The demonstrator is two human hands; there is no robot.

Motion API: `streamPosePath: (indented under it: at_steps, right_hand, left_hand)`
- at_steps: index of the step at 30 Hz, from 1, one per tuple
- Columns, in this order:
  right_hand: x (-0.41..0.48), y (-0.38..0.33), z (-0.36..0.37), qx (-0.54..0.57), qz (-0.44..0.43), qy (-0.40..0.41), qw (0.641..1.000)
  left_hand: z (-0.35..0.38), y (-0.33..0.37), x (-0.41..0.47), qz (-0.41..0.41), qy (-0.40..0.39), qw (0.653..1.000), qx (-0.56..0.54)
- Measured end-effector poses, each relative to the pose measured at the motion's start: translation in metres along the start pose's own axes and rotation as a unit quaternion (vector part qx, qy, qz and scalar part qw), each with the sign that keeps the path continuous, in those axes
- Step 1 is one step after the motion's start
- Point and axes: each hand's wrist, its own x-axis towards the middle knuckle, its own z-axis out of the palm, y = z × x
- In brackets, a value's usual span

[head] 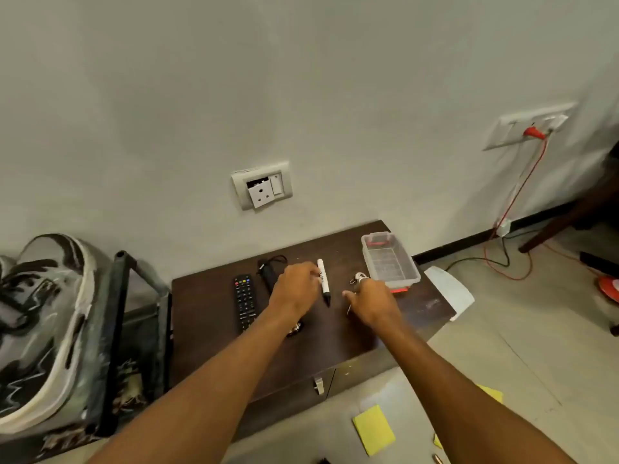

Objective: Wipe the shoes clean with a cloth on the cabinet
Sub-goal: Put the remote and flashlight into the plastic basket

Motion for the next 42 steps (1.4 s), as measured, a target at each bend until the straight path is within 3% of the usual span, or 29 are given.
streamPosePath:
  at_steps: [4, 12, 18, 23, 29, 33, 42]
  right_hand:
    - [0.013, 0.003, 0.019, -0.019, 0.067, 0.008, 0.998]
    - [0.031, -0.004, 0.027, -0.028, 0.088, 0.000, 0.996]
    - [0.029, -0.006, 0.024, -0.025, 0.089, -0.053, 0.994]
    - [0.015, -0.002, 0.016, -0.010, 0.091, -0.065, 0.994]
    - [0.004, 0.002, 0.005, 0.086, 0.073, -0.069, 0.991]
    - [0.007, 0.007, -0.028, 0.123, 0.036, -0.005, 0.992]
    - [0.056, 0.038, -0.088, 0.151, 0.064, 0.084, 0.983]
  left_hand:
    - [0.018, 0.001, 0.034, -0.037, -0.016, 0.998, 0.040]
    - [0.045, 0.002, 0.068, -0.116, -0.039, 0.989, 0.089]
    - [0.046, -0.002, 0.073, -0.192, -0.065, 0.978, 0.044]
    - [0.026, 0.003, 0.062, -0.219, -0.099, 0.969, -0.058]
    - [0.009, 0.008, 0.056, -0.194, -0.087, 0.969, -0.125]
    - [0.003, 0.029, 0.061, -0.168, -0.064, 0.972, -0.149]
    - [0.033, 0.086, 0.087, -0.124, -0.056, 0.977, -0.164]
